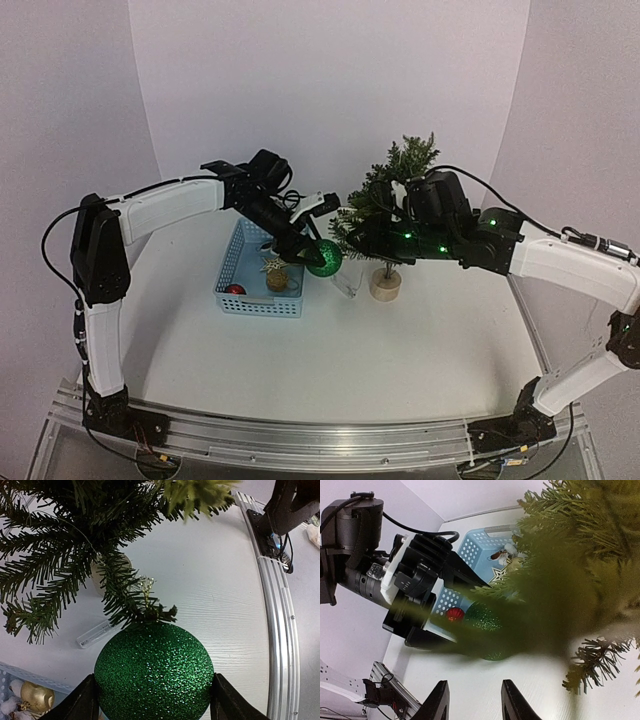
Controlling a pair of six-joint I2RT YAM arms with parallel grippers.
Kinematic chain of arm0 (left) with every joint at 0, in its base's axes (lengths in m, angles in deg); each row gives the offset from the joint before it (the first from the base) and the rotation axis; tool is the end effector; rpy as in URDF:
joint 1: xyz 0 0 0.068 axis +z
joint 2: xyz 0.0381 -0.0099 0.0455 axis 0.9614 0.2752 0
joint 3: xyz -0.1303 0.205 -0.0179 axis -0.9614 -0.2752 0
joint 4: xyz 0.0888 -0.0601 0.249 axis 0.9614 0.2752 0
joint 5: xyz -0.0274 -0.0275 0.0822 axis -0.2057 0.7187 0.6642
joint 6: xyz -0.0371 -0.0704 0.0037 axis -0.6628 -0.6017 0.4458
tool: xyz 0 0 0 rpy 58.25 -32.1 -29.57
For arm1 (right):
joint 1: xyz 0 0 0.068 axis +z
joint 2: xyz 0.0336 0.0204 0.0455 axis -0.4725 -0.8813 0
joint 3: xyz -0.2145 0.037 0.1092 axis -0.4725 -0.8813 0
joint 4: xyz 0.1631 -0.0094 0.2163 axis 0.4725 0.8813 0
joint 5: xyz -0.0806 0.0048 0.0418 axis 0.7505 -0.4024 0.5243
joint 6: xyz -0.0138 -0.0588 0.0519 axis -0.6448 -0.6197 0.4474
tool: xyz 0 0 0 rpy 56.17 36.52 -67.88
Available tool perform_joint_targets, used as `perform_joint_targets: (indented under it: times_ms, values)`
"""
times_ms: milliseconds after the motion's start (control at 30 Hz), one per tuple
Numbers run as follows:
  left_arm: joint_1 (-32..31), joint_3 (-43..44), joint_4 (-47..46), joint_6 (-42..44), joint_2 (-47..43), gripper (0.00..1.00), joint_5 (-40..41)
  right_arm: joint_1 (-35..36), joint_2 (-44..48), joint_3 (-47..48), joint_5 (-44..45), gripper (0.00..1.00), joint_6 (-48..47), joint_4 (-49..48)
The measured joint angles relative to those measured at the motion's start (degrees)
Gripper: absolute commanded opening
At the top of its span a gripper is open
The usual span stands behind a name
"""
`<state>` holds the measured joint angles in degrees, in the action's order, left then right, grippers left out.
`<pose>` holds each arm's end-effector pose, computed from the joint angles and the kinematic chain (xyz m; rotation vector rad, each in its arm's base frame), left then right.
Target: Decorate the small christmas tree
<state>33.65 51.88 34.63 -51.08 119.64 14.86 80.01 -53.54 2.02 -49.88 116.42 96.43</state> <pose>0.3199 -0.3281 0.2396 1.6681 1.7712 -0.8924 0.2389 0.2875 0.3002 -0.1443 2.1266 0.8296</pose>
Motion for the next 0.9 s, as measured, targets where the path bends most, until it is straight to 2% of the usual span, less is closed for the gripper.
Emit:
perform_joint_targets:
  times_ms: [400,900]
  values:
    - [0.0,0.0,0.0,-0.3,0.0,0.84,-0.8,0.0,0.0,0.2,0.2,0.39,-1.8,0.0]
    - [0.2,0.0,0.2,-0.2,0.0,0.84,-0.8,0.0,0.1,0.6,0.2,0.39,-2.9,0.0]
